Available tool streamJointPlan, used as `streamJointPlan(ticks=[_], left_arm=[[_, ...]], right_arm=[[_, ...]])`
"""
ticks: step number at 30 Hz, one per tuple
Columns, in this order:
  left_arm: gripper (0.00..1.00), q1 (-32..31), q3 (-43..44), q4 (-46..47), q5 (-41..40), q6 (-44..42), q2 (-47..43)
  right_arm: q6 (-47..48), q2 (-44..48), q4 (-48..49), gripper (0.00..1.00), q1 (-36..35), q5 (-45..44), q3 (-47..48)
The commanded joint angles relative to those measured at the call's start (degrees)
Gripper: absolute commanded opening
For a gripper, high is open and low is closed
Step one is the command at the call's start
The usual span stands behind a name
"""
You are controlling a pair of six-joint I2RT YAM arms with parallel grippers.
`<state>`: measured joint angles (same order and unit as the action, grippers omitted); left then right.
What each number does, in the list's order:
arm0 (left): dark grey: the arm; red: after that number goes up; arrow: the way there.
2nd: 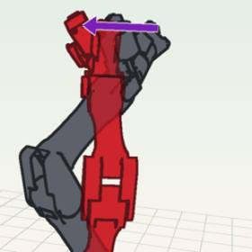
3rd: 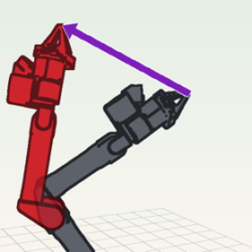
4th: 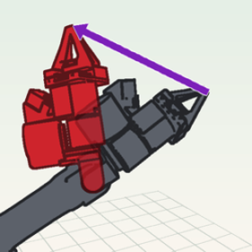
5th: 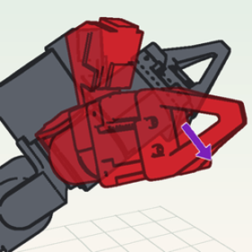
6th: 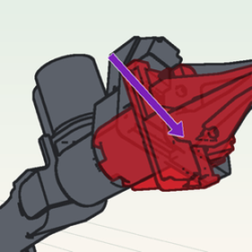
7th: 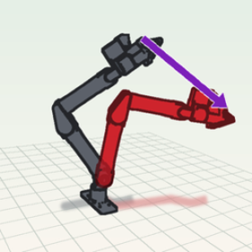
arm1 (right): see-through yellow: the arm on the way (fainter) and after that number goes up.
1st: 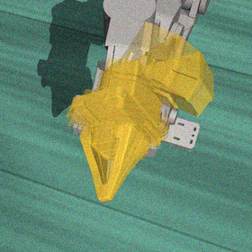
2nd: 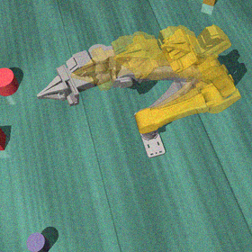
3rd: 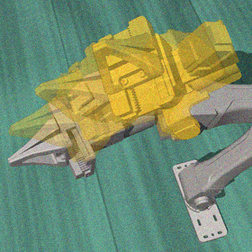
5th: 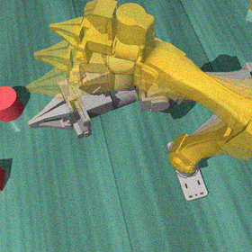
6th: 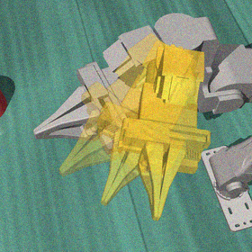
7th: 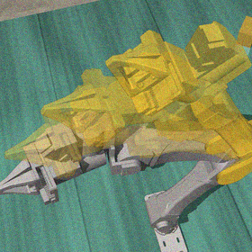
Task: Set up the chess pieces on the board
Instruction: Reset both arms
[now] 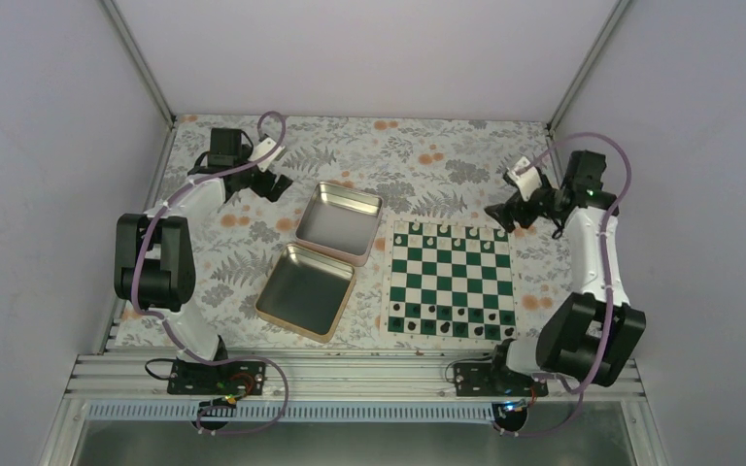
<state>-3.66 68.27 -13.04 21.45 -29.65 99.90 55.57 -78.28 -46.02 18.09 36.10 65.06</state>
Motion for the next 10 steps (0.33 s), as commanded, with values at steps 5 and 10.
streamJointPlan(ticks=[5, 10], left_arm=[[1.0, -0.26, 1.33, -0.73, -0.77, 1.61, -4.03], [1.0, -0.32, 0.89, -0.05, -2.24, 1.85, -5.22]], right_arm=[[-12.74, 2.05, 12.31, 1.0, -9.15, 8.35, 1.3], [-13.42, 2.44, 15.48, 1.0, -11.38, 4.62, -1.12]])
